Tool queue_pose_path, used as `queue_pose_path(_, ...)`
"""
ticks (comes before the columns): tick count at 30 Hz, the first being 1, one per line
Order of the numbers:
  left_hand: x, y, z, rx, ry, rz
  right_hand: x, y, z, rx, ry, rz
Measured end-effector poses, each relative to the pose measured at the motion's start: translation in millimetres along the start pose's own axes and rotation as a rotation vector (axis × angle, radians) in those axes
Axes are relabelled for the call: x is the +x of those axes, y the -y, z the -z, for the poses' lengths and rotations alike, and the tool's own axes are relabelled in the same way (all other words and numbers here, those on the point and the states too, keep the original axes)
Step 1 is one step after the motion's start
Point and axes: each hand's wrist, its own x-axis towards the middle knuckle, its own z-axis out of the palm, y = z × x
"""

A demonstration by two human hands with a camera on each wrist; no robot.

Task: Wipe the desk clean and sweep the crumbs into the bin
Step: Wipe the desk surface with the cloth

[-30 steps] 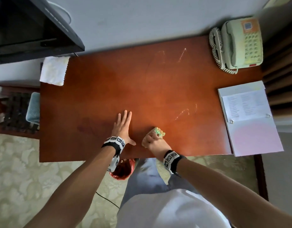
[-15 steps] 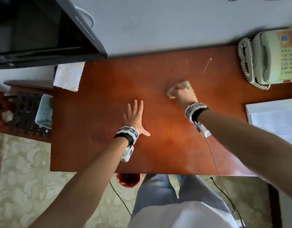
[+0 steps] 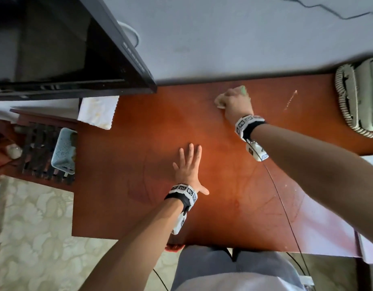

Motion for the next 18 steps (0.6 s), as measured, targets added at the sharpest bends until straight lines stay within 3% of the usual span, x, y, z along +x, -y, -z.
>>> queue_pose_path(6,-10,23,19,-0.137,-0.052,-0.038,-116,51,-23,-0.078,0.367,0.446)
queue_pose_path(8,-13,42,34,-0.149,-0.131,0.035,-139,52,-21,-0.059,0.451,0.578)
queue_pose_path(10,-12,61,50,-0.114,-0.149,0.196,-129,42,-19,-0.07,0.453,0.628)
queue_pose_path(13,-5,86,58,-0.121,-0.088,0.4,-55,26,-11,-0.057,0.252,0.414)
queue_pose_path(15,-1,96,49,-0.168,-0.051,0.422,12,15,-2,-0.014,0.118,0.234)
queue_pose_path(18,3,104,37,-0.198,-0.078,0.415,85,25,8,-0.059,0.165,0.098)
